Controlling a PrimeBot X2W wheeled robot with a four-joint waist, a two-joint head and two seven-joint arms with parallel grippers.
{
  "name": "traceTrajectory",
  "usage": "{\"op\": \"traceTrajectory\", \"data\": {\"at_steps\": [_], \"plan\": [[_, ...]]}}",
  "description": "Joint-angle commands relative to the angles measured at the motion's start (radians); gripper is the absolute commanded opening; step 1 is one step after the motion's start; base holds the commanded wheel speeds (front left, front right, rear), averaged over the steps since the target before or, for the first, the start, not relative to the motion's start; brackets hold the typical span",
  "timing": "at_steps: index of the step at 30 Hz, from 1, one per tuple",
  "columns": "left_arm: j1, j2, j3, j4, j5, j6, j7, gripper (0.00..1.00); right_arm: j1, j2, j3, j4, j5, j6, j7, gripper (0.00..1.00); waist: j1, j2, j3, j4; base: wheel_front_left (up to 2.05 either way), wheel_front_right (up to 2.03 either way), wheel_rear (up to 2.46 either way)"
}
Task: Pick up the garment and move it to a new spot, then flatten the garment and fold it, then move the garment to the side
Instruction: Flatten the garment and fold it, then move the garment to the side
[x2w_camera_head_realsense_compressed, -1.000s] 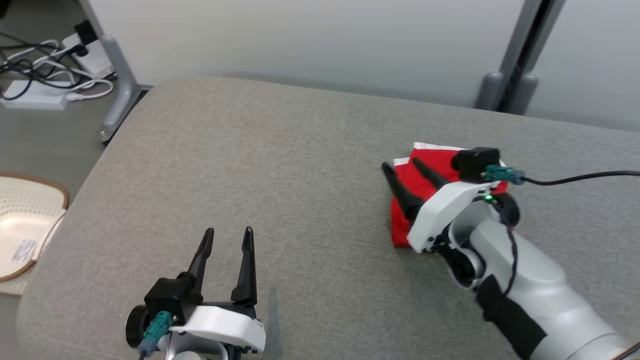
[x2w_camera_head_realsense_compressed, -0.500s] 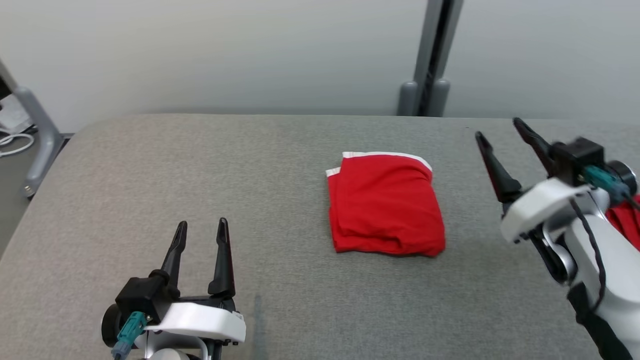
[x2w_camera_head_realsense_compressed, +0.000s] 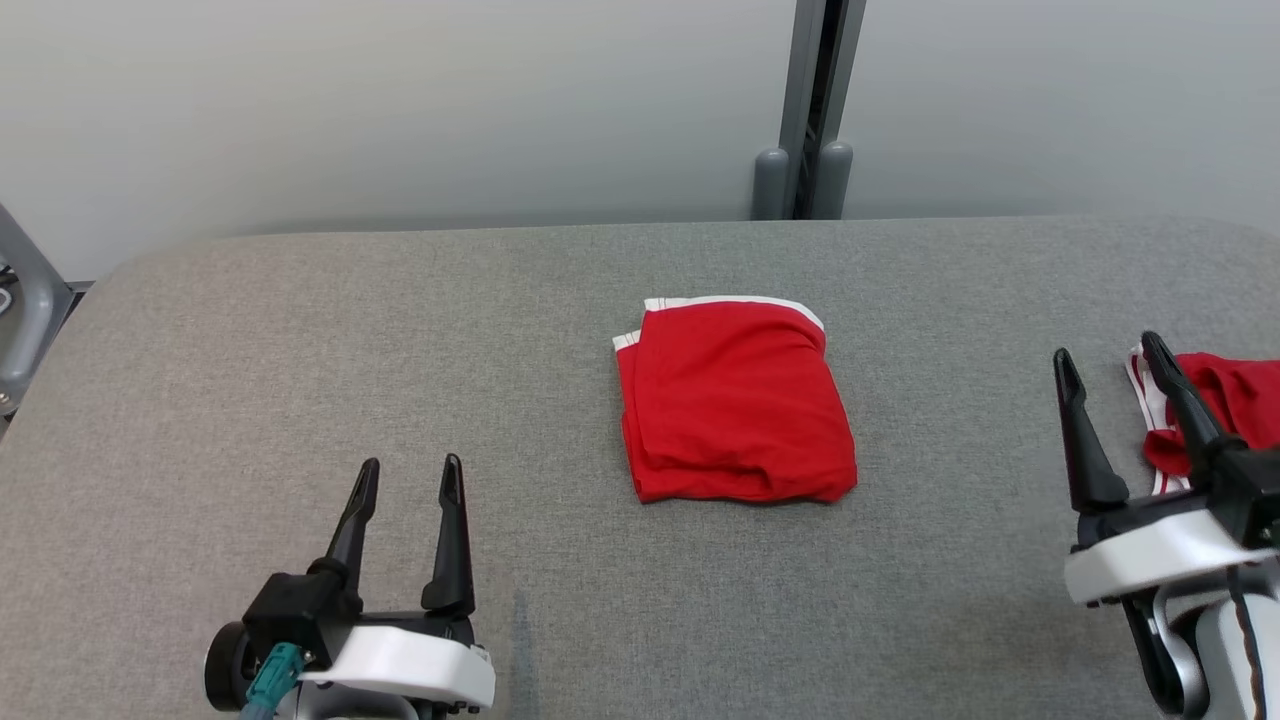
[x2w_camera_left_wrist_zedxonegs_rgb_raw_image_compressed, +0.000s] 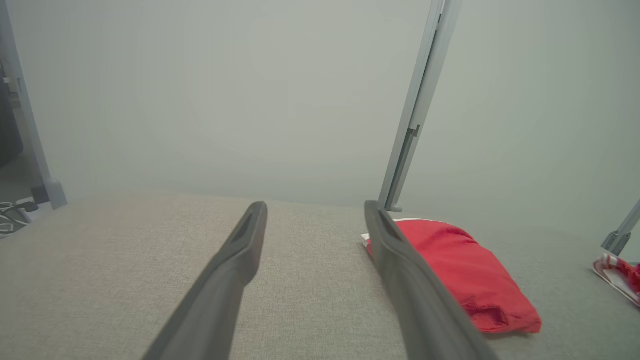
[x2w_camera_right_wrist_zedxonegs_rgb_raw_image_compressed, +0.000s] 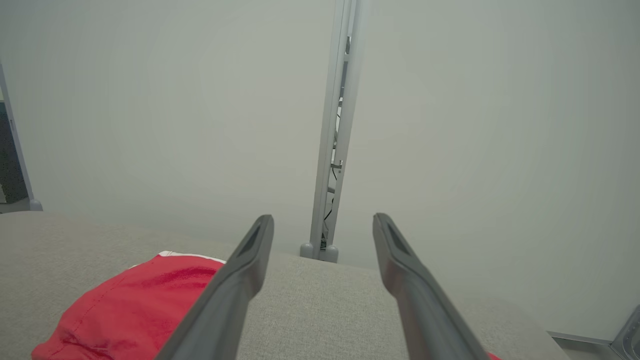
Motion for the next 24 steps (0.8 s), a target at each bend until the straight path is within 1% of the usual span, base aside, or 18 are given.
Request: {"op": "traceTrajectory", "data": {"at_steps": [1, 3, 6, 10, 24], "plan": [[0.012, 0.004, -0.002, -0.002, 0.0, -0.003, -0.001, 1.0, 0.027, 0.013, -0.024, -0.018, -0.006, 0.0, -0.004, 1.0, 0.0, -0.0001, -0.001, 0.0, 0.0, 0.0, 0.0], [0.018, 0.004, -0.005, -0.001, -0.003, -0.002, -0.001, 1.0, 0.064, 0.04, -0.061, -0.043, -0.028, 0.0, -0.005, 1.0, 0.0, -0.0001, -0.007, 0.002, 0.0, 0.0, 0.0], [0.032, 0.004, -0.01, 0.002, 0.011, -0.001, 0.0, 1.0, 0.109, 0.075, -0.088, -0.065, -0.05, 0.0, -0.005, 1.0, 0.0, -0.0001, -0.014, 0.005, 0.0, 0.0, 0.0], [0.036, 0.004, -0.015, 0.002, 0.028, -0.003, -0.001, 1.0, 0.139, 0.095, -0.104, -0.073, -0.06, 0.0, -0.005, 1.0, 0.0, -0.0001, -0.02, 0.01, 0.0, 0.0, 0.0], [0.034, 0.004, -0.029, 0.003, 0.03, -0.004, -0.001, 1.0, 0.148, 0.101, -0.101, -0.062, -0.046, 0.0, -0.005, 1.0, 0.0, -0.0001, -0.009, 0.026, 0.0, 0.0, 0.0]]}}
